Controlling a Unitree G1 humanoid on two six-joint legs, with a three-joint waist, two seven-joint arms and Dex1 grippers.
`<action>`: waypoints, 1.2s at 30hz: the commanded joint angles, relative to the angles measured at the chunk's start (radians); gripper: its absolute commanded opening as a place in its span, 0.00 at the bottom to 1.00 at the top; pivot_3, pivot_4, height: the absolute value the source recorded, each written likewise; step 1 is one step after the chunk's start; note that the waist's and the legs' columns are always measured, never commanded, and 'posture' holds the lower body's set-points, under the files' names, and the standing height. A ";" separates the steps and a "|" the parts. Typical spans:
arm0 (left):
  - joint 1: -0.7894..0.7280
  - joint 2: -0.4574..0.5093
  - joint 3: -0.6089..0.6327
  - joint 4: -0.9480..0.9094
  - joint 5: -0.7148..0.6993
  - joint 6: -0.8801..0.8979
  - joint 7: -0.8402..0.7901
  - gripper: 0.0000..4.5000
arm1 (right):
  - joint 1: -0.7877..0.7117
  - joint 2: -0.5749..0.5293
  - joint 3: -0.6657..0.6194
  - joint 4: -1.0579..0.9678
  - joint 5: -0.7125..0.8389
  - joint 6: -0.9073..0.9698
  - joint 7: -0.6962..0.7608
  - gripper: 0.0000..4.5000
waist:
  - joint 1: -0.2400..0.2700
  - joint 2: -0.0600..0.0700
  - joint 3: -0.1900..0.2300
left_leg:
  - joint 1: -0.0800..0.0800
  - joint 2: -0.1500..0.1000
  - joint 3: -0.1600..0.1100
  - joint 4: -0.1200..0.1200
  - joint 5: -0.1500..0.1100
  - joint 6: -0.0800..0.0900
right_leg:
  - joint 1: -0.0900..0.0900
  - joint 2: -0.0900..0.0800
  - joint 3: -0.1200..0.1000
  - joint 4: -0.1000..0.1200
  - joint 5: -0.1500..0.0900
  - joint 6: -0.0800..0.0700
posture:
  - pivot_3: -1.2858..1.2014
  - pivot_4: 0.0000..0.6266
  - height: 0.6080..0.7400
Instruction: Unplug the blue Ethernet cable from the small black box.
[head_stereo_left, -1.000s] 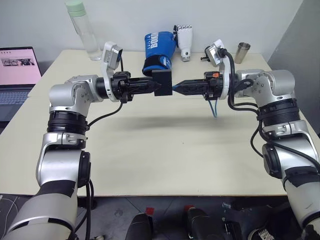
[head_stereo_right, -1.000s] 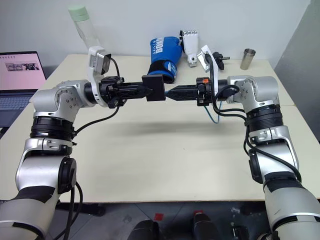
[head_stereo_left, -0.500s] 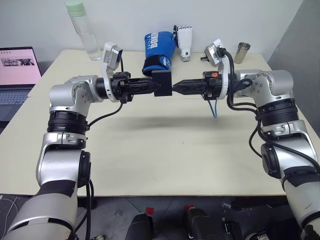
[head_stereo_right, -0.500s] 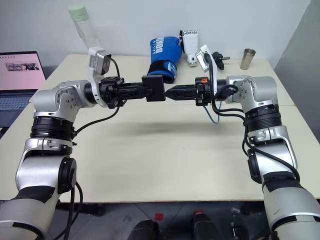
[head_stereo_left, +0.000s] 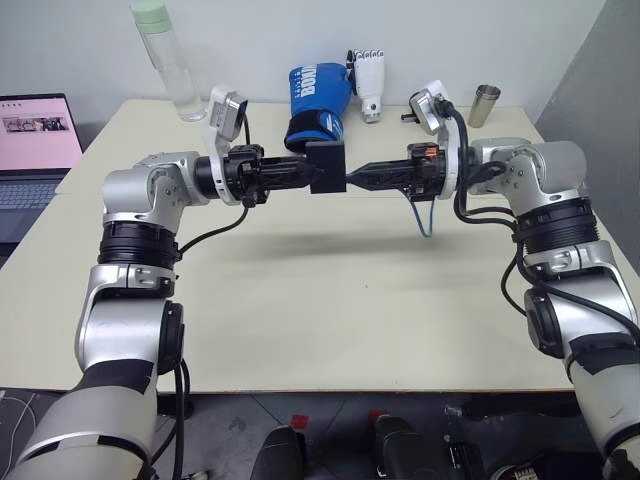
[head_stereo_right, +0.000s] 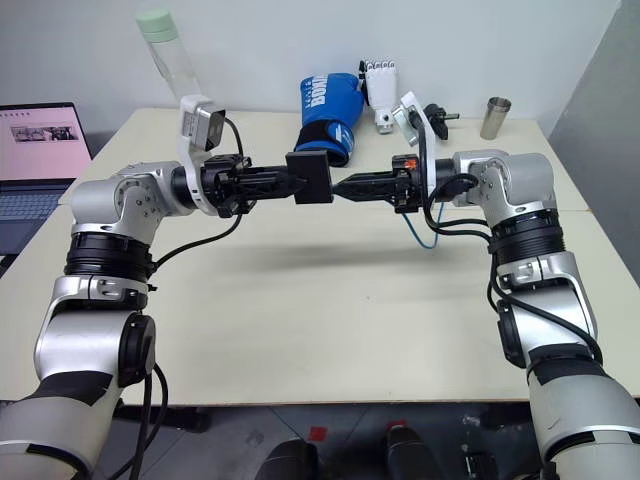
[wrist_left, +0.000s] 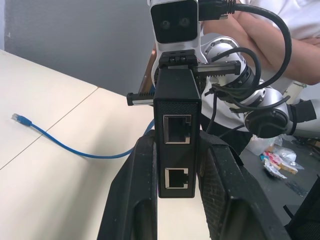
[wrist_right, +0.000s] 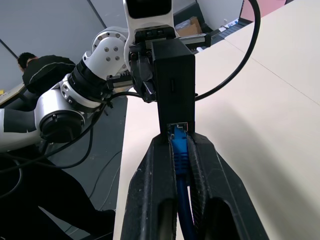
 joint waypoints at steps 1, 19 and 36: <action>-0.034 0.008 0.010 -0.022 -0.006 -0.007 -0.004 0.17 | 0.003 -0.023 0.006 -0.046 -0.007 -0.015 0.016 0.01 | 0.000 0.000 0.000 | 0.000 0.000 0.000 0.000 0.000 0.000 | 0.000 0.000 0.000 0.000 0.000 0.000 | 0.52 0.24 1.00; 0.020 0.035 0.031 -0.094 -0.027 0.018 0.023 0.17 | 0.273 -0.110 -0.011 -0.263 -0.158 -0.147 -0.297 0.01 | -0.007 0.001 0.001 | -0.001 0.001 0.000 0.000 0.000 0.000 | -0.001 0.001 0.000 0.000 0.000 0.000 | 0.52 0.24 1.00; 0.037 0.027 0.037 -0.125 -0.034 0.030 0.048 0.17 | 0.633 -0.009 0.052 -0.351 -0.390 -0.447 -0.643 0.33 | -0.001 0.001 0.001 | -0.006 -0.002 -0.002 0.009 0.000 0.000 | -0.002 -0.001 0.000 0.002 0.000 0.004 | 0.52 0.24 1.00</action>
